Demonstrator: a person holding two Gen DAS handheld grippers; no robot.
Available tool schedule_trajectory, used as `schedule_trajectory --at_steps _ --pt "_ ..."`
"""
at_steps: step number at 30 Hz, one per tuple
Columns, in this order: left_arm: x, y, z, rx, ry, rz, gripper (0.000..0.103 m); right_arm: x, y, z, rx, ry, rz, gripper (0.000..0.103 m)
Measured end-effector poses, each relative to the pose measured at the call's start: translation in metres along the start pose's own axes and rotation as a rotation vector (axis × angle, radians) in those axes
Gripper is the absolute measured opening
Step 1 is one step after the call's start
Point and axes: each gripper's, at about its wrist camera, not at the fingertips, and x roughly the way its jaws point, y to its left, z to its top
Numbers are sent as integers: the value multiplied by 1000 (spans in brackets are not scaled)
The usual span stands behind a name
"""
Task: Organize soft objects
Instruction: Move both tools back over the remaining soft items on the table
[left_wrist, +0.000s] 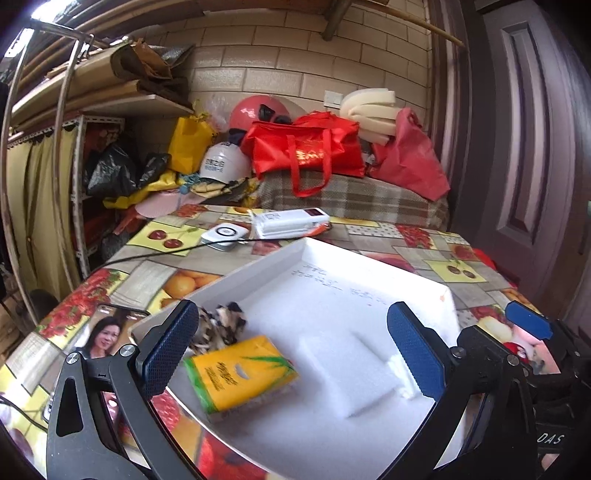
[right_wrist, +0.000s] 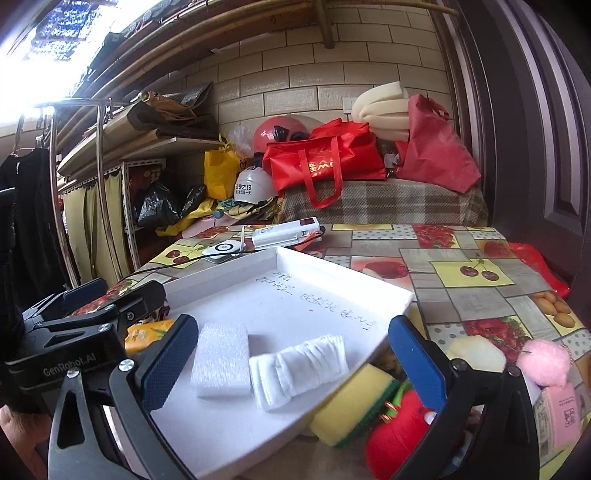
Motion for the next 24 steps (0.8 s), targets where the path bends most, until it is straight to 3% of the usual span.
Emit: schedule_trajectory --at_steps 7,12,16,19,21,24 --pt "-16 -43 -9 101 25 -164 103 -38 -53 -11 58 2 -62 103" --pt "-30 -98 -24 239 109 -379 103 -70 -115 -16 166 2 -165 103" --pt "-31 -155 -42 359 284 -553 103 -89 -173 -24 307 42 -268 103" --pt "-19 -187 -56 375 450 -650 103 -99 -196 -29 376 57 -282 103" --pt "-8 -207 -66 391 561 -692 103 -104 -201 -31 379 65 -291 103" --pt "4 -227 -83 424 674 -688 103 -107 -206 -34 375 83 -286 103"
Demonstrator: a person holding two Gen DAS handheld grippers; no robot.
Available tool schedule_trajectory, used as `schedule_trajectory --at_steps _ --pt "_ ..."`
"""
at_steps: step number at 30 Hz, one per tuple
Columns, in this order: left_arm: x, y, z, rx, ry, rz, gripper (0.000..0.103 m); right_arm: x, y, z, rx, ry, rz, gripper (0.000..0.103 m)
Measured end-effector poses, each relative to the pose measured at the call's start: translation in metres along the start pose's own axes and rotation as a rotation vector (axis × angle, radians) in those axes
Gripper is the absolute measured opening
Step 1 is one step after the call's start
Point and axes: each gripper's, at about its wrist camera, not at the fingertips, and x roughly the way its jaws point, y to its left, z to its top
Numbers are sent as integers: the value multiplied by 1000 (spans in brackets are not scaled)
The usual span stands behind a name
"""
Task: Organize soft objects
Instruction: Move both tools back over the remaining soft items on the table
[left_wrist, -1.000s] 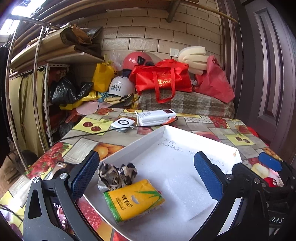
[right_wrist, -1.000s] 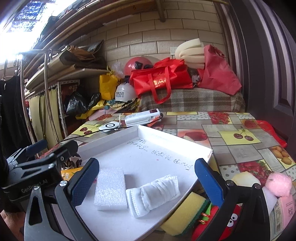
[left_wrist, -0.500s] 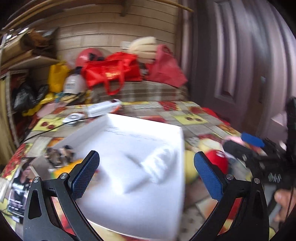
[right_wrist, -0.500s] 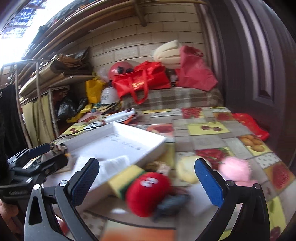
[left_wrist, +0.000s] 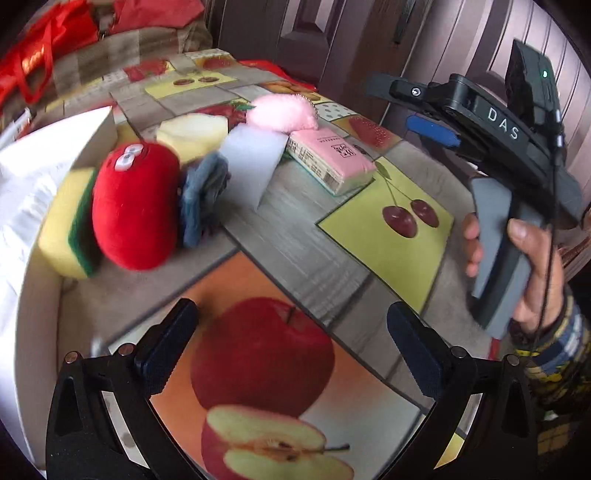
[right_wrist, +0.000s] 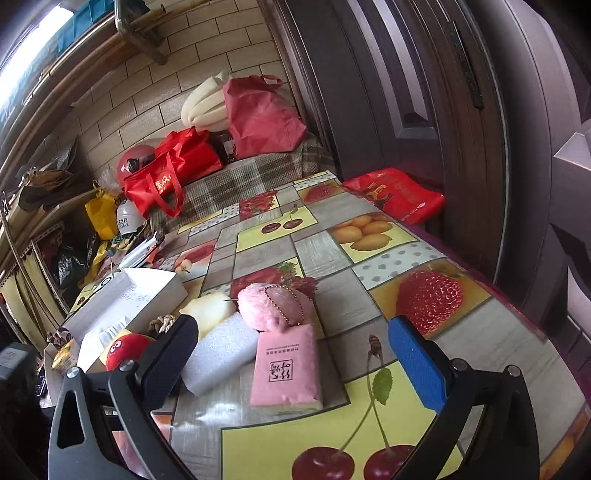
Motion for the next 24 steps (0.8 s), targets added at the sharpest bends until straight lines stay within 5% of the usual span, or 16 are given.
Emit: schedule_trajectory --at_steps 6,24 --pt "19 -29 2 172 49 179 103 23 5 -4 -68 131 -23 103" --pt "18 -24 -1 186 51 111 102 45 6 -6 -71 239 -12 103"
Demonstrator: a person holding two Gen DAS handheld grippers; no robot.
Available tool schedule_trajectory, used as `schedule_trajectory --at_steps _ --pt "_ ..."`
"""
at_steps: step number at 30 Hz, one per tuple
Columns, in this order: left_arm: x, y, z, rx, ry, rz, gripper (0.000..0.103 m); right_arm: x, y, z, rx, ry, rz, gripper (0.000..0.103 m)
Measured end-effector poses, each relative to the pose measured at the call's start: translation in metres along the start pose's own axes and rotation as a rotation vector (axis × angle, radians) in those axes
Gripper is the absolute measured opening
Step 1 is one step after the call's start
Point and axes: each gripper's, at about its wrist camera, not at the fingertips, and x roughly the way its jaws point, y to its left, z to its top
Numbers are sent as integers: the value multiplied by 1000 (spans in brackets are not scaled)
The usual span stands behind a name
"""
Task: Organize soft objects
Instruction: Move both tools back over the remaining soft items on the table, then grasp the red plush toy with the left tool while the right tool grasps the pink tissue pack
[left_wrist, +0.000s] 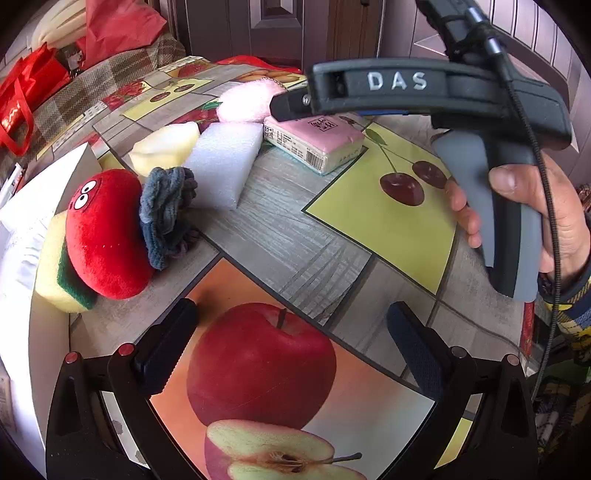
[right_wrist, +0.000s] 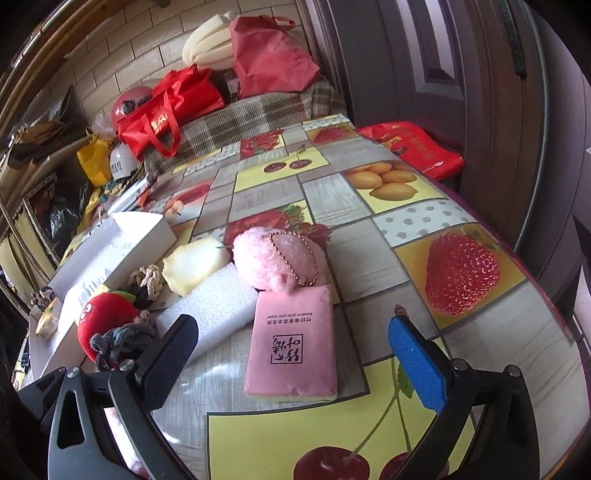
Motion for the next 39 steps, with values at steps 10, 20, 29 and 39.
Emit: schedule_trajectory --at_steps 10,20,29,39 --pt "-60 51 6 -206 -248 127 103 31 19 -1 -102 141 17 81" --pt "-50 63 38 -160 -268 383 103 28 11 -1 -68 130 54 78" --pt "-37 74 34 -149 -215 426 95 28 11 0 -62 129 60 78" --pt "-15 28 29 23 -175 351 63 28 12 0 -60 127 71 63"
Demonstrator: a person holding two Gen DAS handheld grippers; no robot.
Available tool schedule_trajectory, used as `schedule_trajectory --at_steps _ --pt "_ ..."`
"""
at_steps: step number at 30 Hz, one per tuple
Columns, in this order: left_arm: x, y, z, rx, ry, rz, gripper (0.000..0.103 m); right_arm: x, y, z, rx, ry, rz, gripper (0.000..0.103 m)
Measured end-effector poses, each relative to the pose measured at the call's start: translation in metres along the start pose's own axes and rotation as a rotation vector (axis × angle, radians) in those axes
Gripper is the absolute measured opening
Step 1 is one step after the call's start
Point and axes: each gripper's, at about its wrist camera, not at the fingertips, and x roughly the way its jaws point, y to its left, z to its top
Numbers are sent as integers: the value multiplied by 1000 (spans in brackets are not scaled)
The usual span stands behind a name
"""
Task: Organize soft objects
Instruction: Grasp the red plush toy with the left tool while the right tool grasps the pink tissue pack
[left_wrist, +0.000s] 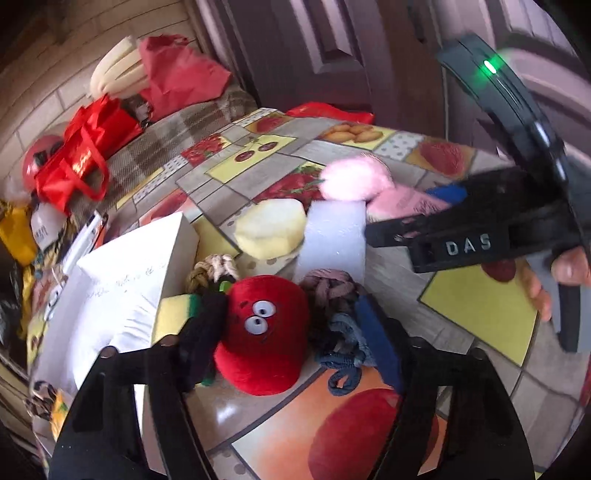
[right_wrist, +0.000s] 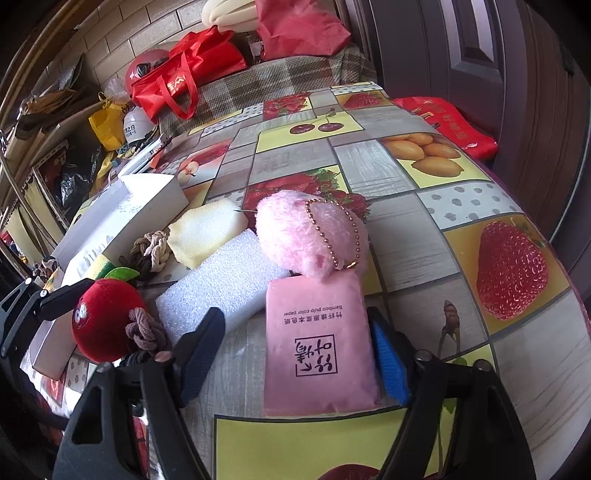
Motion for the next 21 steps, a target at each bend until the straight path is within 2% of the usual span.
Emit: schedule_trajectory --at_steps 1,2,6,9,13,15,17,18,20,21 --pt "-1 7 1 -31 -1 -7 50 0 0 0 -2 0 11 50" --pt "-1 15 1 -65 -2 -15 39 0 1 0 -5 0 23 50" --pt "-7 28 -3 -121 -28 -40 38 -9 -3 -1 16 -48 32 49" --pt "-12 23 -9 -95 -53 -35 38 -17 -6 -2 38 -95 27 50" --pt "-10 18 -9 -65 -50 3 42 -15 -5 0 38 -85 21 50" --pt "-7 20 -5 -65 -36 9 47 -13 -5 0 37 -78 20 50" --pt "1 20 -3 -55 3 16 62 -12 -6 1 40 -71 19 50" --pt "6 20 -3 -44 25 26 64 -11 -7 1 44 -67 21 50" --pt "15 17 -8 -19 47 46 63 -10 -9 0 56 -60 27 50" --pt "15 17 -11 -22 32 49 57 -10 -10 0 63 -56 32 50"
